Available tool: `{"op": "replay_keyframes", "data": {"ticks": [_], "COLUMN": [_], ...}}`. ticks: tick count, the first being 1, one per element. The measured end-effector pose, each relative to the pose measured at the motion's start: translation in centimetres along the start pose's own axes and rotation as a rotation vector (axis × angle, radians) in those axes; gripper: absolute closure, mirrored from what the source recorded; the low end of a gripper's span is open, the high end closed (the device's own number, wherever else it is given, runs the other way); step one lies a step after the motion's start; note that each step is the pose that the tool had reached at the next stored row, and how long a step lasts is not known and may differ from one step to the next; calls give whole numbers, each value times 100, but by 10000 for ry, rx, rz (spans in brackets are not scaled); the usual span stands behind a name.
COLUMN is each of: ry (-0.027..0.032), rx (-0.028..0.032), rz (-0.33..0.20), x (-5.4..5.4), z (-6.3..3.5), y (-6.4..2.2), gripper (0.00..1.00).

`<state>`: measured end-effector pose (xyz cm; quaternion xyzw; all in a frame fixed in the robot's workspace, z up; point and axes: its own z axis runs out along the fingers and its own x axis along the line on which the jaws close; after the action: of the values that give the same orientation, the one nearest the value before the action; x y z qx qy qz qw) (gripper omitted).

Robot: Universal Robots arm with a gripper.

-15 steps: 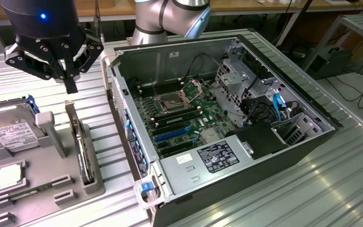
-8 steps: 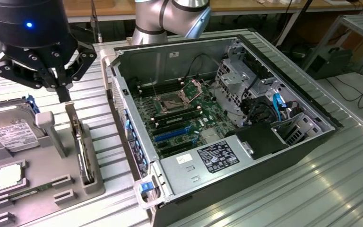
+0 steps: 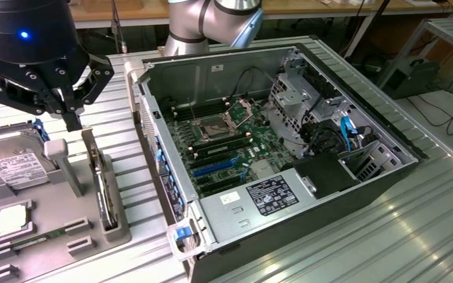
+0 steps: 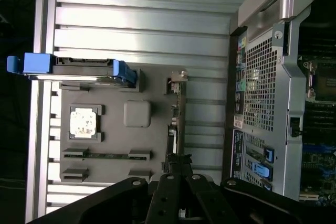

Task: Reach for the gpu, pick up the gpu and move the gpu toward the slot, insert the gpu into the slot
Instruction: 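Pick up the gpu and move the gpu toward the slot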

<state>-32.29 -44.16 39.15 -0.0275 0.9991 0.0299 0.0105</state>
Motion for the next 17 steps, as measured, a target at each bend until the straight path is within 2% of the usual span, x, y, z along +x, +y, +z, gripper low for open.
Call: {"op": "replay_keyframes", "data": {"ticks": [12, 13, 14, 17], "ry": [0, 0, 0, 0], "rx": [0, 0, 0, 0], "rz": [0, 0, 0, 0], "x": [0, 0, 0, 0], "z": [0, 0, 0, 0], "y": [0, 0, 0, 0], "gripper": [89, 77, 77, 52]}}
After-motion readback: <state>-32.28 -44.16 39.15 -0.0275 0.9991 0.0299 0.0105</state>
